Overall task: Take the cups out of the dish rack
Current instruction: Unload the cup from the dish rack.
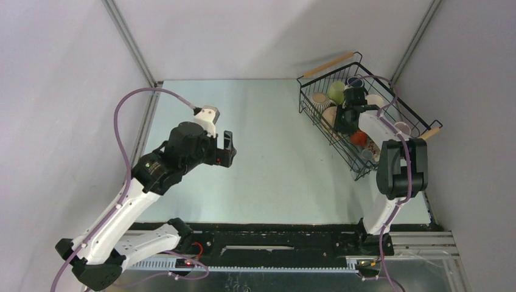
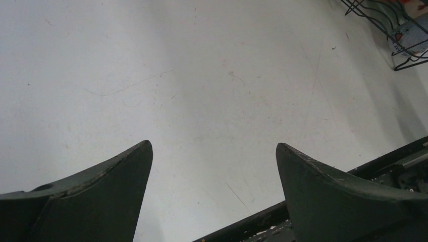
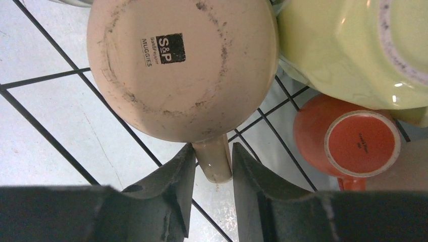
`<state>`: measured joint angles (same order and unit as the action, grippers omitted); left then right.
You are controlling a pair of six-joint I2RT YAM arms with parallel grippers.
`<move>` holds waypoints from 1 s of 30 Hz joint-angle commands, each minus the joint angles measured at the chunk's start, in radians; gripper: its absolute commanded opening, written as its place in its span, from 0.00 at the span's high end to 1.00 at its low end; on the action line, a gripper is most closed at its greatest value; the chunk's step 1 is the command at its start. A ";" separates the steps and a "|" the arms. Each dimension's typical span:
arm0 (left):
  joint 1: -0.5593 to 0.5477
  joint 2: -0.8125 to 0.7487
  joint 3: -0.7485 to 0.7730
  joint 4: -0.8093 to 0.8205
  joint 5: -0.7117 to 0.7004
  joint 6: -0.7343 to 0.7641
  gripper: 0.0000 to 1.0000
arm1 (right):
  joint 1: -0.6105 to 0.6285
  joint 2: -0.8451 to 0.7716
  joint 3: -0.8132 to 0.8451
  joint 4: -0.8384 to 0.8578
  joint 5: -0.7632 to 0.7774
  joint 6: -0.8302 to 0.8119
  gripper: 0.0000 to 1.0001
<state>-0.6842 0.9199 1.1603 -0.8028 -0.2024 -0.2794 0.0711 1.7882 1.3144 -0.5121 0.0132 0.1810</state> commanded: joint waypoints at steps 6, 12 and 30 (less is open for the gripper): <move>0.004 0.010 -0.016 0.022 0.021 0.002 0.00 | -0.005 -0.064 -0.013 0.018 0.002 -0.034 0.68; 0.004 0.014 -0.009 0.020 0.023 -0.002 0.00 | -0.005 -0.094 -0.001 0.020 -0.004 -0.045 0.80; 0.004 0.029 -0.004 0.031 0.019 -0.037 0.00 | 0.021 -0.112 0.184 -0.099 0.038 -0.066 1.00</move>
<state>-0.6842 0.9451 1.1603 -0.8024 -0.1940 -0.2924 0.0792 1.7493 1.4059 -0.6018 0.0212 0.1345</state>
